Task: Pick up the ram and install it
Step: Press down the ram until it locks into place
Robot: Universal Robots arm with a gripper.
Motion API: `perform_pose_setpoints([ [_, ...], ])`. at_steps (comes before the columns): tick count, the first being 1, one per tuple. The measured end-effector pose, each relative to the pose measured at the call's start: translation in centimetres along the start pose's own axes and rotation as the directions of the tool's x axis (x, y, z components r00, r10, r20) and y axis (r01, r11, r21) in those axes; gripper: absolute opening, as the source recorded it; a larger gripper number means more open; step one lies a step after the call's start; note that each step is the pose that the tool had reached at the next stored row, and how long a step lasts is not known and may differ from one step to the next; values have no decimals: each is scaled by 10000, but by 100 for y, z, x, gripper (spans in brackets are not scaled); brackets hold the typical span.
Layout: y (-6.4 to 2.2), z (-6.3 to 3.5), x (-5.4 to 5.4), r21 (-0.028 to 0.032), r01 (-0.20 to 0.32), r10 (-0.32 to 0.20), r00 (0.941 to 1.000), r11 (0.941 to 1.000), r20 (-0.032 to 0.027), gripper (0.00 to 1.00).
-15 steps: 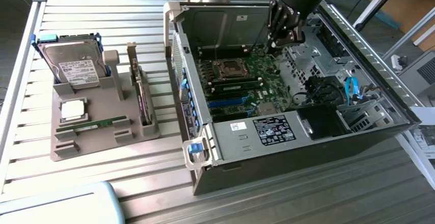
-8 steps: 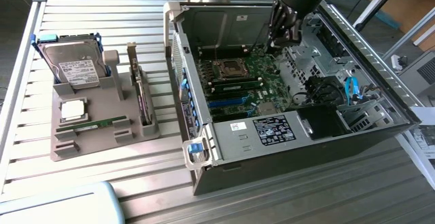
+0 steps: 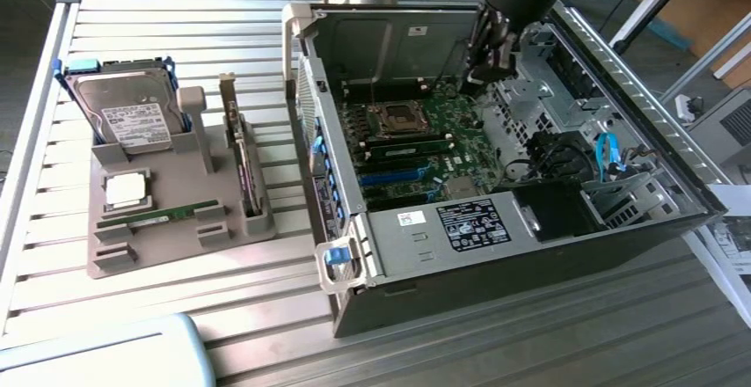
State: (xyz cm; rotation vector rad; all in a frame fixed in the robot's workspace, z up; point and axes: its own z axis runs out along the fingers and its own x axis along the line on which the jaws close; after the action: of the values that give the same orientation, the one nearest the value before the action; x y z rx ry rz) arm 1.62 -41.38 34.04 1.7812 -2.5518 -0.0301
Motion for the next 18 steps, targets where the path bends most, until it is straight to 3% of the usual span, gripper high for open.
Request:
perform_pose_setpoints([
  [3,0,1,0,77,-436,437,9989,9990,-156,10],
  [6,0,2,0,131,-867,870,9958,9961,-276,10],
  [12,0,1,0,179,-1756,1761,9837,9843,-369,10],
  [18,0,1,0,207,-2788,2794,9593,9601,-414,10],
])
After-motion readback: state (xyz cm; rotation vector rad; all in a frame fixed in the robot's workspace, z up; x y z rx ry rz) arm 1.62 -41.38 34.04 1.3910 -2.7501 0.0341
